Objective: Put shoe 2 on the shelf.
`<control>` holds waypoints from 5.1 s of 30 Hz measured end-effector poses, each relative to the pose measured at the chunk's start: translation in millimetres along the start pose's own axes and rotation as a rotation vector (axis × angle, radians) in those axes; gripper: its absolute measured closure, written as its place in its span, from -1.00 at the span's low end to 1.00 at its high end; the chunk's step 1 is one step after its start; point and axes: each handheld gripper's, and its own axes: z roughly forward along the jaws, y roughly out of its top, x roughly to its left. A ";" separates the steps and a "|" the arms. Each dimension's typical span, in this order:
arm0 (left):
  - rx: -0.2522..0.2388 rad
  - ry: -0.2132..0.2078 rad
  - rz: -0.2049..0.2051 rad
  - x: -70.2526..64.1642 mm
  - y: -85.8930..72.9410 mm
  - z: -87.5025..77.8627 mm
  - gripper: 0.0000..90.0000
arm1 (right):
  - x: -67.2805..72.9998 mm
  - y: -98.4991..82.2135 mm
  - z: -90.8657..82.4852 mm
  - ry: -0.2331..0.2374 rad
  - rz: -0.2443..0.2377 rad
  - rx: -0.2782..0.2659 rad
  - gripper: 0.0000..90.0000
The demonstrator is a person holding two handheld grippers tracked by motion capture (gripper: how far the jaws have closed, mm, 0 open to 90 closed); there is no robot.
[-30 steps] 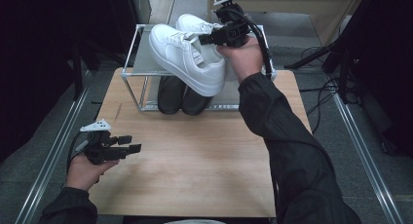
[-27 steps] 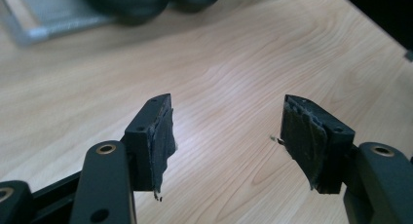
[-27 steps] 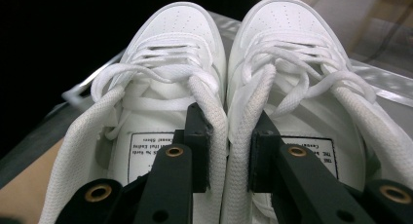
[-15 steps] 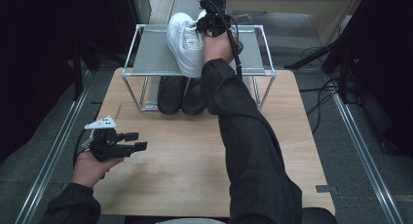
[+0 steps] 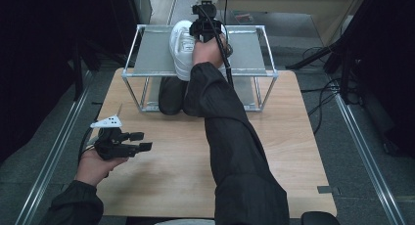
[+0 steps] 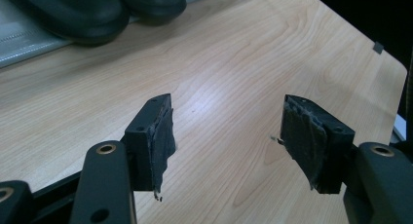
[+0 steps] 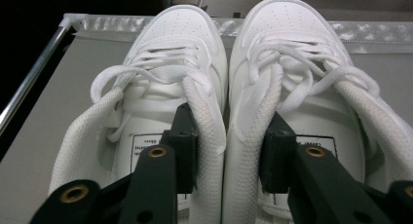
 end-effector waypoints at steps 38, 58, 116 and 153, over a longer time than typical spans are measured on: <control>0.058 0.006 0.021 -4.1 -1.1 6.8 -0.19 | -28.4 -18.8 -81.7 0.301 -0.245 -0.031 0.01; 0.065 0.011 0.022 -3.2 -0.7 9.5 -0.19 | -57.5 -78.1 -113.3 0.508 -0.313 -0.070 -0.05; 0.082 -0.005 0.032 -4.8 -4.1 25.1 -0.21 | -148.8 -264.2 -48.6 0.561 -0.302 -0.026 -0.17; 0.115 -0.012 0.053 -8.9 -4.9 36.2 -0.41 | -149.8 -282.2 -36.7 0.549 -0.374 0.029 -0.40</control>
